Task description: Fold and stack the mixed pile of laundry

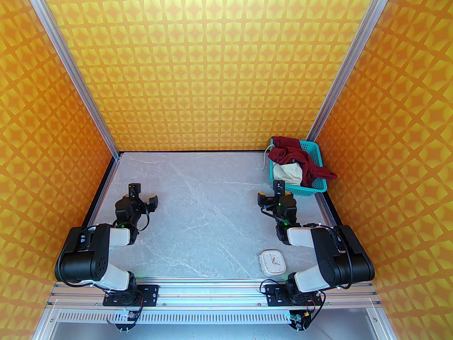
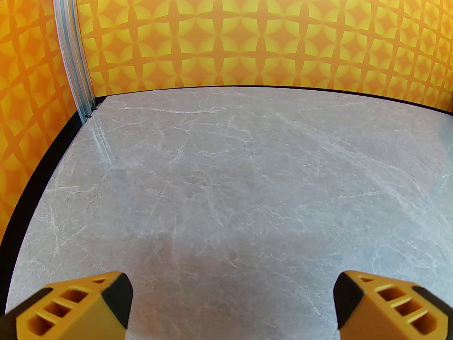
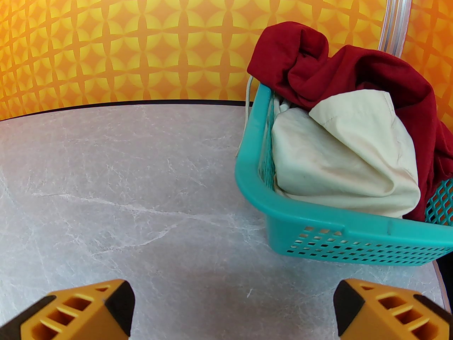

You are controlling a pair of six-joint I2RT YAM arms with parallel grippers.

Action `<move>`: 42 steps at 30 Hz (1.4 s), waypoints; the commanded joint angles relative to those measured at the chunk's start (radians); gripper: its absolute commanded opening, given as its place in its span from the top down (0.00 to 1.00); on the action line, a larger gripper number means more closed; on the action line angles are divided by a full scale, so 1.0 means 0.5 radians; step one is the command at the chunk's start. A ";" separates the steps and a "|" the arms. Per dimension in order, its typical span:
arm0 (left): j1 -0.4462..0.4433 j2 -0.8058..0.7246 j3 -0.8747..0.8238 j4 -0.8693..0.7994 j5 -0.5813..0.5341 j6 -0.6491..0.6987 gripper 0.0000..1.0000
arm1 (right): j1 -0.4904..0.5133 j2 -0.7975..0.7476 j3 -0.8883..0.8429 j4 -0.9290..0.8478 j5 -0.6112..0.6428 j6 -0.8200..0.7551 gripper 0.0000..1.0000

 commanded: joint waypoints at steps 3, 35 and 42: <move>-0.145 -0.463 0.123 -0.617 -0.262 -0.022 0.01 | 0.071 -0.251 -0.170 0.149 0.242 -0.007 0.01; -0.977 -0.601 1.455 -2.802 1.088 -0.022 0.11 | -0.437 0.807 2.775 -2.959 -0.161 0.680 0.15; -0.974 -0.576 1.373 -2.720 1.095 0.021 0.09 | -0.437 1.193 3.176 -2.982 0.051 0.764 0.14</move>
